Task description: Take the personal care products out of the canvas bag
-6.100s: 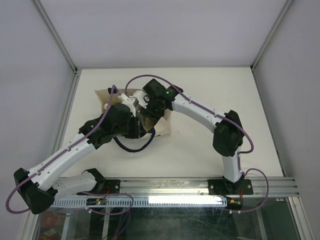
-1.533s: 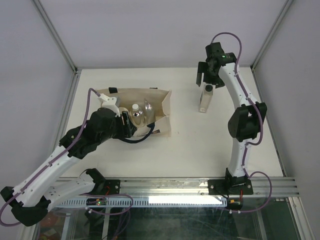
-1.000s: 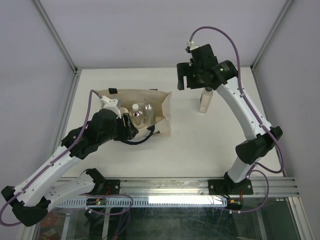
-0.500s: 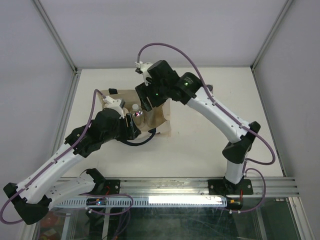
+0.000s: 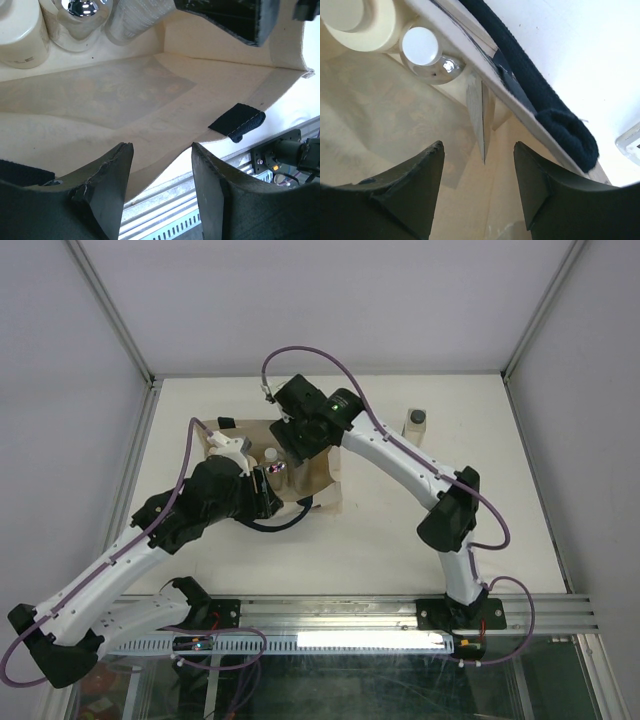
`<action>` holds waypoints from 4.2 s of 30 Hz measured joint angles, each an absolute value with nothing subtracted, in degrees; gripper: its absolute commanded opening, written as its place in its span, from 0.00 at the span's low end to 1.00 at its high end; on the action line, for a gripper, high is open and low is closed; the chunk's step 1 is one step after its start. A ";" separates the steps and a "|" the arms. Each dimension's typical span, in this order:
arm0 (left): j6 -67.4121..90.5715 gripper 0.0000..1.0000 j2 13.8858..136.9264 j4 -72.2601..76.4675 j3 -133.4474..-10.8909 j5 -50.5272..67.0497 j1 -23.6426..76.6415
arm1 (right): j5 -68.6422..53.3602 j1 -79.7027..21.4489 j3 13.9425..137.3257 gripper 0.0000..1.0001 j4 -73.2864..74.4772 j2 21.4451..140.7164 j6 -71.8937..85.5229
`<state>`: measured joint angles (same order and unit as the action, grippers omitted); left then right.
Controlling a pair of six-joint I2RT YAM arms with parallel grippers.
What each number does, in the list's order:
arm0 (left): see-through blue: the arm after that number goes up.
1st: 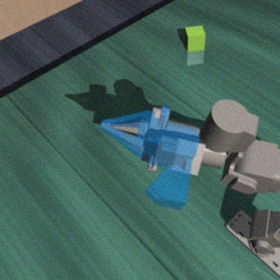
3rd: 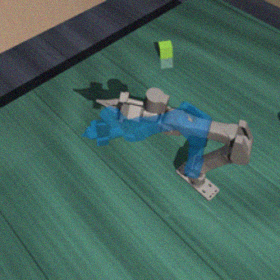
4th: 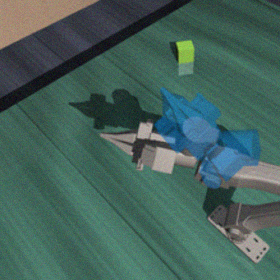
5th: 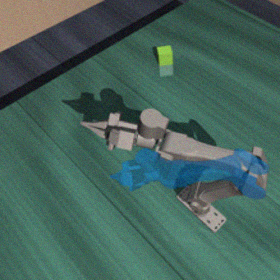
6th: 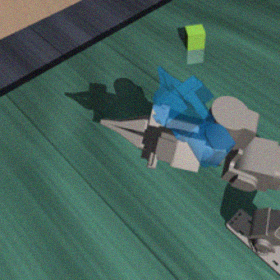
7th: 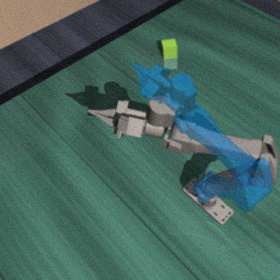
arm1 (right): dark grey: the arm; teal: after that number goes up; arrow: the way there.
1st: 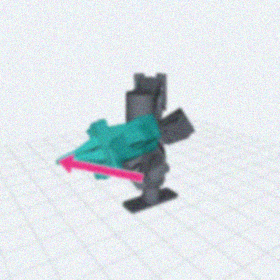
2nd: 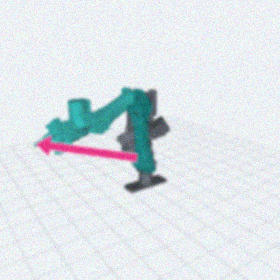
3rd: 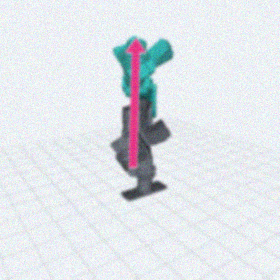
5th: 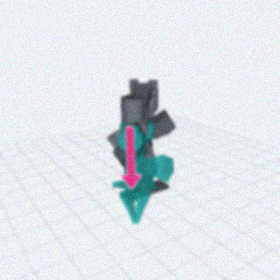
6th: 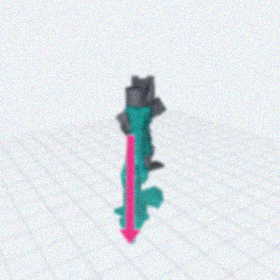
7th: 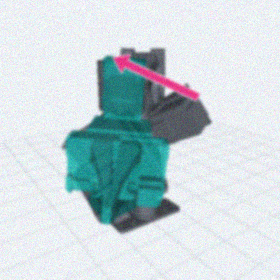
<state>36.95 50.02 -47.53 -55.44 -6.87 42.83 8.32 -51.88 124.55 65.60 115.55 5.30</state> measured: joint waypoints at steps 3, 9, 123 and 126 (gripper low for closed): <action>36.93 0.53 50.46 -47.40 -55.44 -6.87 42.83 | 8.82 -51.88 124.66 0.59 65.49 116.81 4.99; 36.91 0.54 50.74 -47.11 -55.46 -6.90 42.83 | 8.80 -51.88 126.82 0.51 64.97 120.51 4.93; 33.61 0.57 52.40 -48.47 -58.70 -7.38 42.83 | 12.84 -19.16 80.71 0.41 49.34 89.17 13.91; 33.61 0.58 52.40 -48.47 -58.81 -7.53 42.83 | 12.16 -18.96 82.21 0.48 49.60 90.04 13.82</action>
